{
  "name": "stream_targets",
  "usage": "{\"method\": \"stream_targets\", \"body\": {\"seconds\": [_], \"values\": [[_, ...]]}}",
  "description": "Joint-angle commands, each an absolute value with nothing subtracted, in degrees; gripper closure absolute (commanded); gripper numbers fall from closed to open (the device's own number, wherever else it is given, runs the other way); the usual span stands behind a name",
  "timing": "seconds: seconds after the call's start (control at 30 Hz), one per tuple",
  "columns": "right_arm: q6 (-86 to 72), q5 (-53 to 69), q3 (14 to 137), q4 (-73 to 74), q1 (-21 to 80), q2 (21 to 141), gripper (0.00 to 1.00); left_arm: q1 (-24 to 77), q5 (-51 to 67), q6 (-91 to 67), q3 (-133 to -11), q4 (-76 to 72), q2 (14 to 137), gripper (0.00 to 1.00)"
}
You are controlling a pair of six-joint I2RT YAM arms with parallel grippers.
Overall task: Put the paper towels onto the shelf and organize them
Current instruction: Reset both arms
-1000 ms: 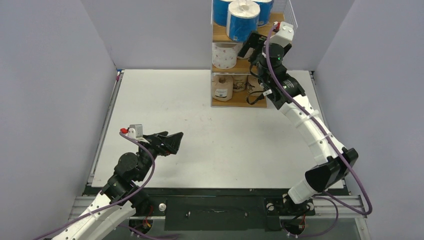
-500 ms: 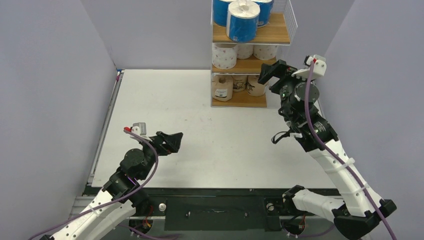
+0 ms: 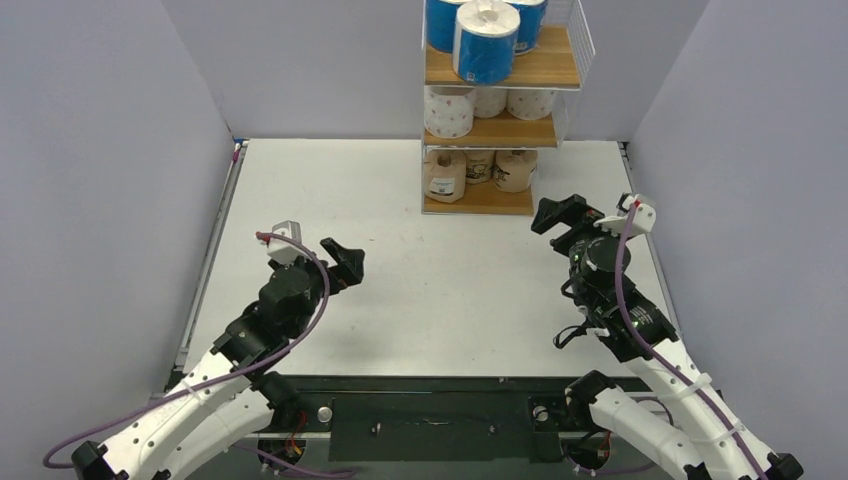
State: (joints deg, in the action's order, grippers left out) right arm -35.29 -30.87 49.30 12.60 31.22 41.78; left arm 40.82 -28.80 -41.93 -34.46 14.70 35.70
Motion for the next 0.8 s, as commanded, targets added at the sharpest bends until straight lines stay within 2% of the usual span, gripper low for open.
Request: {"method": "stream_targets", "body": {"seconds": [0.0, 0.2, 0.33, 0.5, 0.67, 0.77], "values": [[-38.7, -33.6, 45.5, 14.9, 31.7, 40.0, 0.08, 40.9, -30.5, -40.3, -36.3, 13.3, 38.5, 0.04], [-42.2, -44.1, 42.7, 15.8, 31.3, 40.9, 0.08, 40.9, -40.9, -31.7, -30.1, 3.0, 43.8, 0.04], [-39.4, -43.8, 42.0, 15.5, 27.7, 44.8, 0.08, 38.9, -49.3, -22.7, -24.4, -10.0, 46.9, 0.04], [-44.4, -33.9, 39.6, 15.6, 16.2, 45.7, 0.08, 27.3, -40.3, -23.5, -24.6, -14.6, 51.7, 0.04], [-51.4, -38.1, 38.5, 15.9, 15.6, 44.1, 0.08, 19.1, -37.3, -19.9, -23.6, -22.6, 55.6, 0.04], [-49.4, -38.5, 36.4, 11.7, 15.6, 42.1, 0.08, 15.3, -37.2, -21.8, -24.6, -26.0, 62.3, 0.04]]}}
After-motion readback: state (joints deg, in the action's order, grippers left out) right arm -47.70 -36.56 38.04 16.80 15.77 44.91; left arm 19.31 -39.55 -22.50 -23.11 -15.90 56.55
